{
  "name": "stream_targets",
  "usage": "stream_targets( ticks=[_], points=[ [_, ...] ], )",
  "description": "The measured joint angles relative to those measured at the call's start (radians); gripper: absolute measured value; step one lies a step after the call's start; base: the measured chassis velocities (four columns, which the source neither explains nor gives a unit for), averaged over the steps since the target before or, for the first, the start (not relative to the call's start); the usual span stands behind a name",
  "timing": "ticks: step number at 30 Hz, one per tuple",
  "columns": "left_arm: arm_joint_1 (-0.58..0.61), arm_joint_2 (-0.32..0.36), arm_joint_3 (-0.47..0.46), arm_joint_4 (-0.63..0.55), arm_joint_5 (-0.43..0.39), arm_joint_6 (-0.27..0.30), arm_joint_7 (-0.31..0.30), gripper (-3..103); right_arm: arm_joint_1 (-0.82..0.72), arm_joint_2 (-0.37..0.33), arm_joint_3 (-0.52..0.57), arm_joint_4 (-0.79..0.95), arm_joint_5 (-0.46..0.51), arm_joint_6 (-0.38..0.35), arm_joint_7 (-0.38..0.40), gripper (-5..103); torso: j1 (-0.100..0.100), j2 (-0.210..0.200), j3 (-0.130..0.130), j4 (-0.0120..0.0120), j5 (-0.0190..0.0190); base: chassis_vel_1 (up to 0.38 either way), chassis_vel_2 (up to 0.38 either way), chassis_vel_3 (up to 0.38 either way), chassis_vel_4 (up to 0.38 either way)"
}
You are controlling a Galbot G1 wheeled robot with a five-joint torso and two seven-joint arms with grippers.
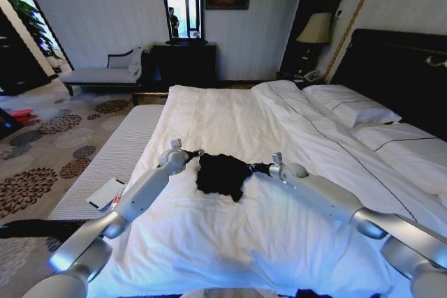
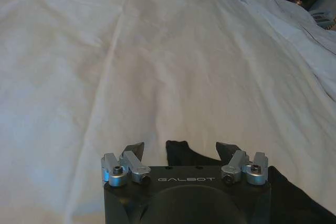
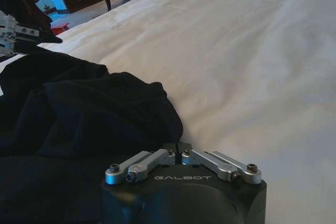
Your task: Fold the clothes on the bed.
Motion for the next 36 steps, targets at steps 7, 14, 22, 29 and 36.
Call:
stream_targets(
  ticks=[7, 14, 22, 29, 36],
  points=[
    [-0.001, -0.034, 0.001, 0.031, -0.002, 0.0, -0.01, 62, -0.001, 0.0, 0.001, 0.003, 0.002, 0.001, -0.001, 1, 0.0, 0.0, 0.0, 0.0004, -0.0001, 0.0, 0.0, 0.0, 0.0],
    [0.004, -0.061, -0.001, 0.055, 0.015, 0.002, -0.035, 35, -0.012, 0.003, 0.002, 0.018, 0.006, 0.001, 0.001, 1, 0.0, 0.0, 0.0, 0.0001, -0.0001, 0.0, 0.0, 0.0, 0.0],
    [0.009, -0.05, -0.005, 0.054, 0.005, 0.0, -0.042, 8, -0.015, 0.011, 0.002, 0.019, 0.005, 0.002, 0.005, 1, 0.0, 0.0, 0.0, 0.0004, -0.0001, 0.0, 0.0, 0.0, 0.0],
    [0.017, -0.013, -0.009, 0.007, -0.017, -0.004, -0.04, 1, -0.013, 0.011, 0.01, 0.02, 0.008, 0.009, 0.011, 1, 0.0, 0.0, 0.0, 0.0003, -0.0002, 0.0, 0.0, 0.0, 0.0],
    [0.023, 0.021, -0.011, -0.059, -0.023, -0.003, -0.034, 1, -0.035, 0.008, 0.062, 0.054, 0.025, 0.02, 0.042, 1, 0.0, 0.0, 0.0, 0.0004, -0.0001, 0.0, 0.0, 0.0, 0.0]
  ],
)
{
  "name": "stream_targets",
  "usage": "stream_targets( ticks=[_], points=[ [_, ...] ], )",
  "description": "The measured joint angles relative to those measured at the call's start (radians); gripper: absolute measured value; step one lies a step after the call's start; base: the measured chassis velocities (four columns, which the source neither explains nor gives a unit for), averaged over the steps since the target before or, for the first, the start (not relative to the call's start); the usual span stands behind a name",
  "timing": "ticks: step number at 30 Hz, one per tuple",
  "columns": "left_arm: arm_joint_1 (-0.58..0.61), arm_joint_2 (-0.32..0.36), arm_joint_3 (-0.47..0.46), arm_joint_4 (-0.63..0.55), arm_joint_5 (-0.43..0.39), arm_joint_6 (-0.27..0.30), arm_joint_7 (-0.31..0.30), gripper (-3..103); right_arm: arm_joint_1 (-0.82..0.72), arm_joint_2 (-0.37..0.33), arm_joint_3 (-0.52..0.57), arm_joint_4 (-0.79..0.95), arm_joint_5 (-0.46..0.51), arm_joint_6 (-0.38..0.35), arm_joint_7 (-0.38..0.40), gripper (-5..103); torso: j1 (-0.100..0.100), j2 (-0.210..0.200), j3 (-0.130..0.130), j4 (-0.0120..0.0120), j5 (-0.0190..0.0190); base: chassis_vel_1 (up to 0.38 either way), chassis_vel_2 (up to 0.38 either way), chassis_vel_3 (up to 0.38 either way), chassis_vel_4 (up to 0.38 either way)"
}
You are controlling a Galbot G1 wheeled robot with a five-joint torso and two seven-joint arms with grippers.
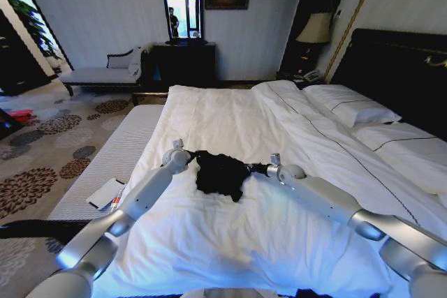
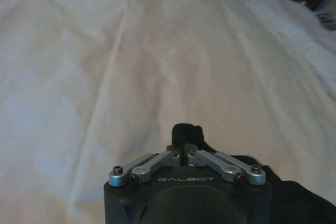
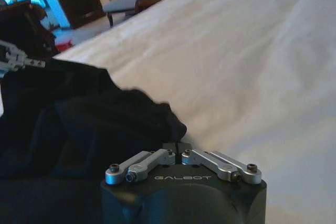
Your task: Fold the clothes on the bed.
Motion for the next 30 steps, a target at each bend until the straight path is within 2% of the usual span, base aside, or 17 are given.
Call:
stream_targets(
  ticks=[2, 6, 11, 15, 23, 25, 29, 30],
  points=[
    [-0.009, 0.027, 0.006, -0.048, 0.004, -0.002, 0.011, 1, -0.005, -0.014, 0.031, 0.033, 0.017, -0.001, 0.016, 1, 0.0, 0.0, 0.0, -0.0002, -0.0001, 0.0, 0.0, 0.0, 0.0],
    [-0.035, 0.066, 0.029, -0.098, 0.038, -0.041, 0.029, 1, -0.008, -0.042, 0.072, 0.1, 0.049, -0.005, 0.051, 1, 0.0, 0.0, 0.0, -0.0003, -0.0001, 0.0, 0.0, 0.0, 0.0],
    [-0.065, 0.104, 0.024, -0.159, 0.018, -0.059, 0.029, 1, -0.011, -0.074, 0.133, 0.188, 0.089, -0.017, 0.11, 1, 0.0, 0.0, 0.0, 0.0, -0.0002, 0.0, 0.0, 0.0, 0.0],
    [-0.096, 0.148, 0.018, -0.221, -0.02, -0.06, 0.026, 1, -0.005, -0.103, 0.175, 0.255, 0.14, -0.046, 0.15, 1, 0.0, 0.0, 0.0, -0.0003, -0.0001, 0.0, 0.0, 0.0, 0.0],
    [-0.198, 0.289, 0.001, -0.339, -0.137, -0.048, 0.042, 1, 0.031, -0.192, 0.279, 0.361, 0.214, -0.078, 0.22, 1, 0.0, 0.0, 0.0, 0.0001, 0.0, 0.0, 0.0, 0.0, 0.0],
    [-0.204, 0.294, 0.001, -0.342, -0.142, -0.048, 0.042, 1, 0.035, -0.196, 0.282, 0.365, 0.217, -0.078, 0.222, 1, 0.0, 0.0, 0.0, 0.0001, 0.0, 0.0, 0.0, 0.0, 0.0],
    [-0.31, 0.346, 0.019, -0.372, -0.194, -0.046, 0.043, 1, 0.109, -0.271, 0.315, 0.436, 0.254, -0.092, 0.246, 1, 0.0, 0.0, 0.0, -0.0003, -0.0003, 0.0, 0.0, 0.0, 0.0],
    [-0.31, 0.346, 0.019, -0.372, -0.194, -0.046, 0.043, 1, 0.109, -0.271, 0.315, 0.436, 0.254, -0.092, 0.246, 1, 0.0, 0.0, 0.0, -0.0003, -0.0003, 0.0, 0.0, 0.0, 0.0]
  ],
)
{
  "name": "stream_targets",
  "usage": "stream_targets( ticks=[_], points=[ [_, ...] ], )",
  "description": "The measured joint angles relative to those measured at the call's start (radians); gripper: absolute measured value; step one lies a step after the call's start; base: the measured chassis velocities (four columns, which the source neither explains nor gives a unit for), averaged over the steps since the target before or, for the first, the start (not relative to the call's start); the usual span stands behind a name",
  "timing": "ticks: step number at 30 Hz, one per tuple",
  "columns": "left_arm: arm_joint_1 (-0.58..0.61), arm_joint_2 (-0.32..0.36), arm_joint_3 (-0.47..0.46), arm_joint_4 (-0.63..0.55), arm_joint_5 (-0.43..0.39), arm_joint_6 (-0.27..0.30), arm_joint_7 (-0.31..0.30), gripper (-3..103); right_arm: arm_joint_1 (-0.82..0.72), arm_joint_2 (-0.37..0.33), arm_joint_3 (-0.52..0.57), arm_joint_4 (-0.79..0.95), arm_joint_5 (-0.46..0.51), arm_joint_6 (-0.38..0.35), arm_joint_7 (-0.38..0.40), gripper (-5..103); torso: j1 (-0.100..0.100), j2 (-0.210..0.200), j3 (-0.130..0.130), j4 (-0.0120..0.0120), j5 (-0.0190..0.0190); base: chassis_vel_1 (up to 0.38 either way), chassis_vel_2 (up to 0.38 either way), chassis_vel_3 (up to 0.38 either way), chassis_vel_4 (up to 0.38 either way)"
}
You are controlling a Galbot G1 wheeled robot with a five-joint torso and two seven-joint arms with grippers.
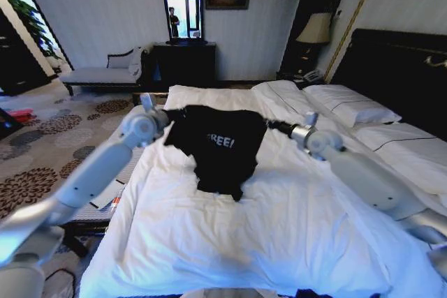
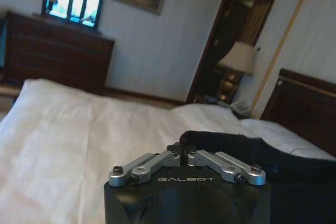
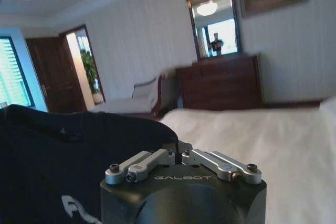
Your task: Fold the clothes on the bed.
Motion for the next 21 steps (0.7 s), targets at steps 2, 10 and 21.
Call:
stream_targets(
  ticks=[2, 10, 21],
  points=[
    [-0.059, 0.018, 0.02, -0.008, -0.022, 0.004, 0.0, 1, 0.041, -0.02, 0.001, 0.021, 0.019, -0.008, 0.009, 1, 0.0, 0.0, 0.0, 0.0001, 0.0004, 0.0, 0.0, 0.0, 0.0],
    [-0.221, 0.056, 0.054, -0.009, -0.106, 0.007, 0.001, 1, 0.177, -0.062, -0.037, 0.043, 0.082, -0.027, 0.02, 1, 0.0, 0.0, 0.0, 0.0001, 0.0004, 0.0, 0.0, 0.0, 0.0],
    [-0.451, 0.037, 0.147, 0.121, -0.181, 0.016, 0.017, 1, 0.475, 0.0, -0.203, -0.061, 0.123, -0.039, 0.018, 1, 0.0, 0.0, 0.0, 0.0004, 0.0002, 0.0, 0.0, 0.0, 0.0]
  ],
)
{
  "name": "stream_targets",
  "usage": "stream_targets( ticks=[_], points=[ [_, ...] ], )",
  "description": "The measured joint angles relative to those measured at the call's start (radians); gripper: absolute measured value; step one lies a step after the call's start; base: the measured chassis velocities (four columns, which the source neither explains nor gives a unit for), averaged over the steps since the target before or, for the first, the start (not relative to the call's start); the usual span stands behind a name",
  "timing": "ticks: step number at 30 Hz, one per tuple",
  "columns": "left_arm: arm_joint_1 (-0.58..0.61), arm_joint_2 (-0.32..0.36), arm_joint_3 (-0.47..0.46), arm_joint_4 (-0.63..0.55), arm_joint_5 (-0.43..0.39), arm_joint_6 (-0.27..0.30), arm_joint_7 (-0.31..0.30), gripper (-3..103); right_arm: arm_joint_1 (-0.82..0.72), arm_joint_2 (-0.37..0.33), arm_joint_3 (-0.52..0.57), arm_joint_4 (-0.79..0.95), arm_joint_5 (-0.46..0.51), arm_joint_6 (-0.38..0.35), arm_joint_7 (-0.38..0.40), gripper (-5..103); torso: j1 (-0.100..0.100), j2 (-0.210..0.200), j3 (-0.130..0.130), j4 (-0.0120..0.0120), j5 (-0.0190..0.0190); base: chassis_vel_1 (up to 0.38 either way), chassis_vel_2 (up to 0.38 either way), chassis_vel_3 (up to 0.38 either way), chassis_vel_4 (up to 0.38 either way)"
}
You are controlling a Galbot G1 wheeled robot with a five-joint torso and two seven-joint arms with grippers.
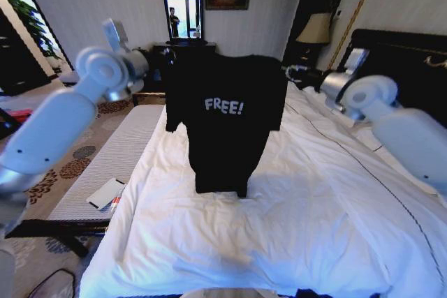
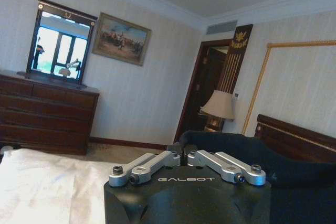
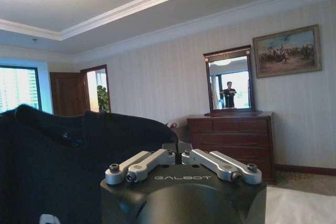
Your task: Fold the clothes on the bed.
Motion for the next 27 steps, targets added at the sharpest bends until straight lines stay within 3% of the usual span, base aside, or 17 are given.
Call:
stream_targets(
  ticks=[8, 27],
  points=[
    [-0.199, -0.081, 0.099, 0.147, -0.031, 0.009, 0.037, 1, 0.137, 0.076, -0.113, -0.126, -0.004, 0.011, -0.034, 1, 0.0, 0.0, 0.0, -0.0004, 0.0003, 0.0, 0.0, 0.0, 0.0],
    [-0.204, -0.063, 0.114, 0.138, -0.052, 0.011, 0.049, 1, 0.217, 0.087, -0.183, -0.23, -0.001, 0.032, -0.082, 1, 0.0, 0.0, 0.0, -0.0001, 0.0001, 0.0, 0.0, 0.0, 0.0]
  ],
)
